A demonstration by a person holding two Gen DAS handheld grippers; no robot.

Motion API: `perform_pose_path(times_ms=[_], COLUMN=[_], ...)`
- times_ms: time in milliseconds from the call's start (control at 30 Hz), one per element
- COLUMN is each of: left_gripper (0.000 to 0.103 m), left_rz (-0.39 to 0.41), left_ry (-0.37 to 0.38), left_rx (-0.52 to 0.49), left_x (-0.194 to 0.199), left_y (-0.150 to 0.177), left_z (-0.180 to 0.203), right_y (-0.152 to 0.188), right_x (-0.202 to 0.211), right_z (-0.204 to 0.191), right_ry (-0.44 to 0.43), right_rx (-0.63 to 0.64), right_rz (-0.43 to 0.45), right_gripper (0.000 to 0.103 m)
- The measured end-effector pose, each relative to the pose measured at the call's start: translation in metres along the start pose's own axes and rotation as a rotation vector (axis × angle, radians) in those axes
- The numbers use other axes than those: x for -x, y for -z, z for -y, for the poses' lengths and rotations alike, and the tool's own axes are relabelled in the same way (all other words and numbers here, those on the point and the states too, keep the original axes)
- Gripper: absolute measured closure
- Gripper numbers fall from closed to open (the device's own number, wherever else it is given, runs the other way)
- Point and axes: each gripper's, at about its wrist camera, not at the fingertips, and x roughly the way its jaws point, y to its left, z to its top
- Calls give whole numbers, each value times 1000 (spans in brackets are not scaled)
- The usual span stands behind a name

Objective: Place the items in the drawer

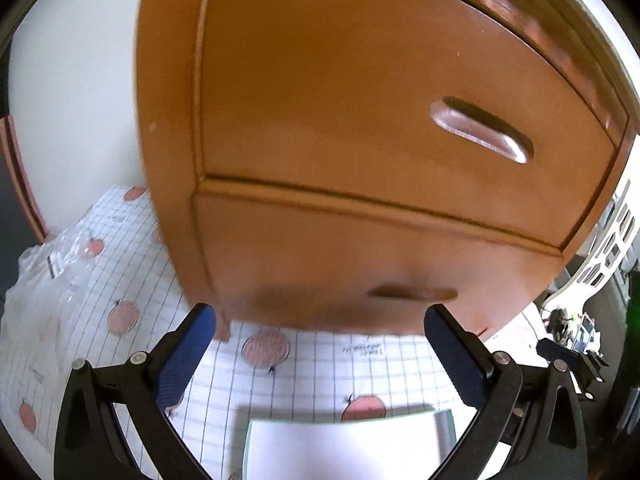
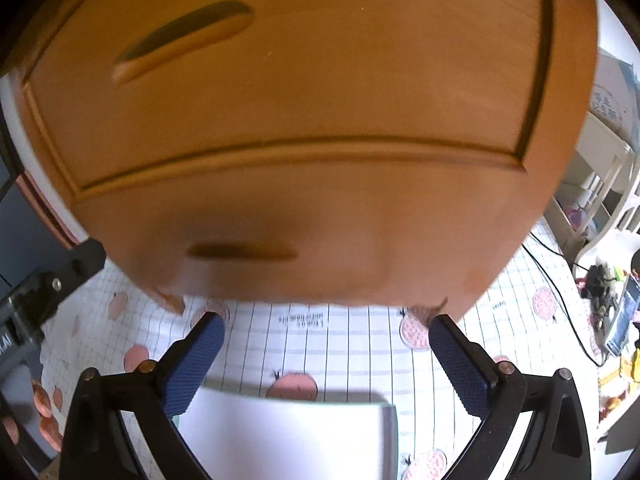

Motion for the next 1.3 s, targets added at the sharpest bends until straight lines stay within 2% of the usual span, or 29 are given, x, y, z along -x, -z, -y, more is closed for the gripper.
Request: perform_pose_path(times_ms=[367,733,967,1100,1300], left_gripper=[0,0,0,0,0], left_rz=[-8,-9,-34,-23,-46], left_ry=[-41,-10,22,14,1], left_rx=[-41,-42,-127,-153,-137], left_x=[44,65,78,89,97], left_y=[43,63,83,98,107], left_z=[-4,-9,6,13,11], right_y=[54,92,114,124,140], right_x=[37,70,83,88,95], right_z=[-3,-10,-12,-10,-9], right_ry=[13,22,32,34,40], right_rx=[16,30,44,29,23], right_rz=[-2,11,4,-1,-3], right_gripper=[0,0,0,0,0])
